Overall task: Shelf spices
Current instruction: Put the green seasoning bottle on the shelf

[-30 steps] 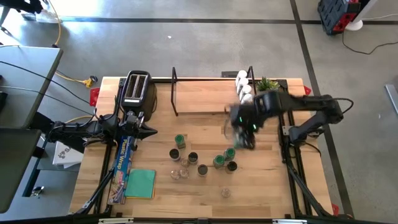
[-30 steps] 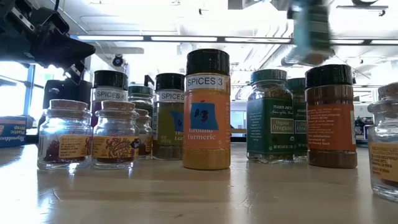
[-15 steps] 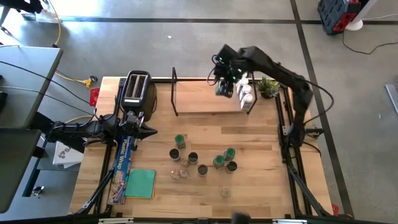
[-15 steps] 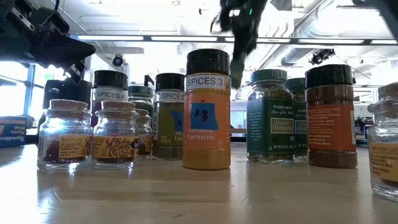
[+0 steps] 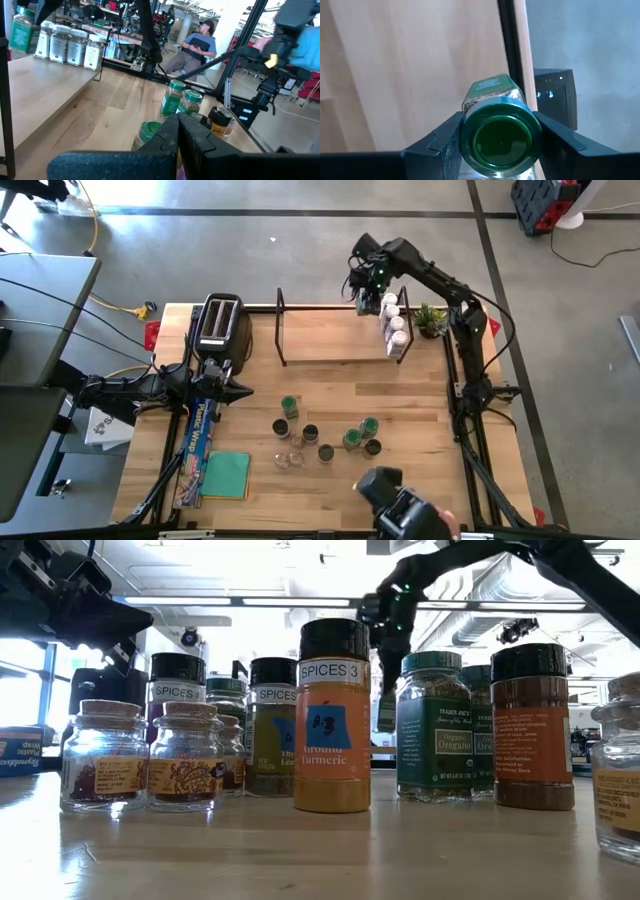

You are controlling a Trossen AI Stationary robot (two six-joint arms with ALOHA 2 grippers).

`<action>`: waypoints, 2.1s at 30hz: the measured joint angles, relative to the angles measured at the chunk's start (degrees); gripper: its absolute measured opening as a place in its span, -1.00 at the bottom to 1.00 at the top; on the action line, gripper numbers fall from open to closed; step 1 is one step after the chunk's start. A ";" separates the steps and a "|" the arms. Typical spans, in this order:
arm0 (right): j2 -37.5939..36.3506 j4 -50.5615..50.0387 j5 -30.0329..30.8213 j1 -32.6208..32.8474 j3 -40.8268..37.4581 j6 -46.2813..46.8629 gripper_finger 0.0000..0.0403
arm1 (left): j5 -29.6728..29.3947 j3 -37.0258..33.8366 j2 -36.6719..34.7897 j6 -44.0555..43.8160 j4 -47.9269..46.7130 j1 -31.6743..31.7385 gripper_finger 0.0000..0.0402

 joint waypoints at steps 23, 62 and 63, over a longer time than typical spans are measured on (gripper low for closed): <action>0.81 -2.73 -4.66 -2.57 -0.02 -0.33 -0.05 | 0.00 0.00 -0.02 -0.01 0.00 0.00 -1.00; 2.40 -3.83 -1.23 -2.49 0.35 0.95 0.15 | 0.00 0.00 -0.01 0.00 0.02 0.00 -1.00; 2.40 -4.00 -1.23 -2.47 0.84 0.95 0.15 | 0.00 0.00 0.00 0.00 0.02 0.01 -1.00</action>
